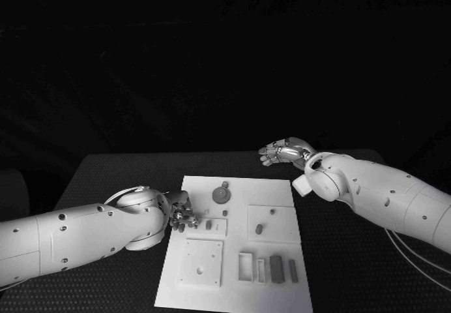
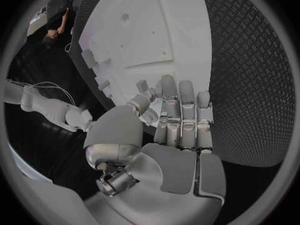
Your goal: Assemble the parts on the task board
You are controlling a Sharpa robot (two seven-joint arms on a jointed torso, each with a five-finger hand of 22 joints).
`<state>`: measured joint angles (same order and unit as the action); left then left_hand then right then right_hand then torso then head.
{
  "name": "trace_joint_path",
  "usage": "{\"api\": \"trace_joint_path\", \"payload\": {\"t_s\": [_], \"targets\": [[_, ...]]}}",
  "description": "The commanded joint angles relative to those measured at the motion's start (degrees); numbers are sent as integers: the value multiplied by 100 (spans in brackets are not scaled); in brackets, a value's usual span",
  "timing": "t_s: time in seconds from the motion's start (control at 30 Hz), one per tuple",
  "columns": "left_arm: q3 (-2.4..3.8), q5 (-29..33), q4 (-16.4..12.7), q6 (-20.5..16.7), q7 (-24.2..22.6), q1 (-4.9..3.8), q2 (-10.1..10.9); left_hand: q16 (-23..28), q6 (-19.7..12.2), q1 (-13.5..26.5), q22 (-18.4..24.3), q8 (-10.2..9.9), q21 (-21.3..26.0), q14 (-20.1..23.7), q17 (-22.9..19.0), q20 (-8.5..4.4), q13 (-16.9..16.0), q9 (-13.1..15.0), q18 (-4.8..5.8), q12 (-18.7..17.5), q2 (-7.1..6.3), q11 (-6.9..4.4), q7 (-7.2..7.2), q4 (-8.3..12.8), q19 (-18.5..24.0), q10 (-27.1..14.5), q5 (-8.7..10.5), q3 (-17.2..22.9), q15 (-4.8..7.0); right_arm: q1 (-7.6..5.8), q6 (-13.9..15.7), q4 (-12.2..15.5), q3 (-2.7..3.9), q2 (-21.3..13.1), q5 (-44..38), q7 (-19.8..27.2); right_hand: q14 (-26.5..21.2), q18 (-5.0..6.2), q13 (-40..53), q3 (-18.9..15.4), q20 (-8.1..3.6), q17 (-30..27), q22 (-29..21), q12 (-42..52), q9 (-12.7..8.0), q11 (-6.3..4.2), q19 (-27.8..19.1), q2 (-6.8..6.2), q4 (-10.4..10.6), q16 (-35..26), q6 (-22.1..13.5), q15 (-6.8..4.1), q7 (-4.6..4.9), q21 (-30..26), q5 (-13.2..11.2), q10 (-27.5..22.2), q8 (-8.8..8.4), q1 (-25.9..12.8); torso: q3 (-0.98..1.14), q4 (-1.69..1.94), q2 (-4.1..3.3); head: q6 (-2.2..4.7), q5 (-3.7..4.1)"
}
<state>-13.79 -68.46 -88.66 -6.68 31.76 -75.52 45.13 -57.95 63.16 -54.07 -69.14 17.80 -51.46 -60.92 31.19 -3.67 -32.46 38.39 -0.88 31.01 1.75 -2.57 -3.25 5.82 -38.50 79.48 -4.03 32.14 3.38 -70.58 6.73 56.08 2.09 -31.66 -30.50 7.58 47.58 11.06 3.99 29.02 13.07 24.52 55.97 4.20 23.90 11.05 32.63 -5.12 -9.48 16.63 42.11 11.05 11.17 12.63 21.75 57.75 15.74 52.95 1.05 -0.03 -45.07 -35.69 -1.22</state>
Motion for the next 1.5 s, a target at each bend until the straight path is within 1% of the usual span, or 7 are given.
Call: {"api": "trace_joint_path", "payload": {"t_s": [0.03, 0.4, 0.63, 0.73, 1.1, 1.23, 1.5], "targets": [[0, -82, 3, 146, 48, 2, -9, -29, 57, -61, 5, 22, -40, -41, -6, -514, -7, 4, 74, 17, 18, -7, 1, -27, -43, 28, -39, 11, 0, 1, -73, 9, 1, -2, -7, 65, -38, -17, -8, -25, -2, -6, 9, -29, -9, 14, -43, -2, -6, -8, -35, 5, 212, -36, 19, 13, 13, -55, 3, 1, 0, -11, 4], [0, -83, 42, 168, 80, 19, -47, -27, 57, -58, 6, 21, -42, -39, -7, -515, -7, 3, 75, 16, 12, -5, 1, -26, -41, 28, -38, 9, -1, 1, -76, 25, 1, 0, -13, 71, -39, -16, -8, -25, -3, -9, 13, -29, -11, 14, -43, -2, -5, -7, -36, 5, 212, -39, 22, 13, 14, -54, 1, -4, -2, -18, 0], [0, -114, 57, 144, 85, 36, -58, -22, 58, -43, 9, 20, -46, -35, -11, -516, -7, 1, 76, 12, -1, -2, 0, -38, -39, 25, -29, 2, -2, 1, -61, 24, 1, -3, -14, 89, -39, -16, -8, -25, -3, -11, 14, -29, -12, 14, -42, -1, -4, -6, -35, 4, 212, -41, 24, 13, 15, -53, 3, 0, 0, -32, 16], [0, -137, 59, 139, 83, 47, -71, -21, 59, -41, 9, 20, -47, -35, -11, -517, -6, 0, 76, 11, -3, -2, 0, -41, -39, 25, -26, 1, -2, 1, -47, 23, 1, 2, -14, 97, -39, -16, -8, -24, -3, -12, 15, -29, -12, 14, -42, -1, -4, -6, -36, 4, 212, -42, 26, 13, 15, -52, 2, -2, 0, -20, 11], [0, -188, 45, 157, 86, 70, -98, -22, 63, -40, 11, 21, -52, -38, -13, -520, -7, -1, 75, 11, -2, -4, 1, -45, -40, 29, -24, 4, -1, 1, -53, 19, 1, 6, -14, 99, -39, -15, -8, -23, -2, -14, 18, -28, -14, 14, -41, 0, -3, -4, -35, 3, 212, -45, 31, 14, 17, -50, 2, -3, -2, -27, 18], [0, -190, 39, 147, 80, 75, -111, -24, 70, -50, 12, 24, -57, -43, -13, -523, -9, -1, 72, 13, 4, -7, 5, -41, -42, 36, -29, 11, 2, 2, -64, 23, 1, 9, -14, 96, -39, -15, -8, -24, -2, -15, 19, -29, -15, 14, -40, 1, -1, -4, -35, 3, 212, -46, 33, 13, 17, -51, 1, 1, -1, -35, 18], [2, -190, 60, 117, 79, 83, -116, -49, 119, -97, 12, 52, -88, -82, -8, -536, -23, 11, 63, 34, 35, -20, 23, -1, -56, 83, -49, 29, 14, 2, -74, 12, 1, 22, -14, 96, -40, -16, -8, -25, -1, -17, 21, -29, -16, 14, -40, 1, 2, -3, -36, 3, 213, -49, 35, 13, 17, -54, 6, -7, -2, -31, 7]]}}
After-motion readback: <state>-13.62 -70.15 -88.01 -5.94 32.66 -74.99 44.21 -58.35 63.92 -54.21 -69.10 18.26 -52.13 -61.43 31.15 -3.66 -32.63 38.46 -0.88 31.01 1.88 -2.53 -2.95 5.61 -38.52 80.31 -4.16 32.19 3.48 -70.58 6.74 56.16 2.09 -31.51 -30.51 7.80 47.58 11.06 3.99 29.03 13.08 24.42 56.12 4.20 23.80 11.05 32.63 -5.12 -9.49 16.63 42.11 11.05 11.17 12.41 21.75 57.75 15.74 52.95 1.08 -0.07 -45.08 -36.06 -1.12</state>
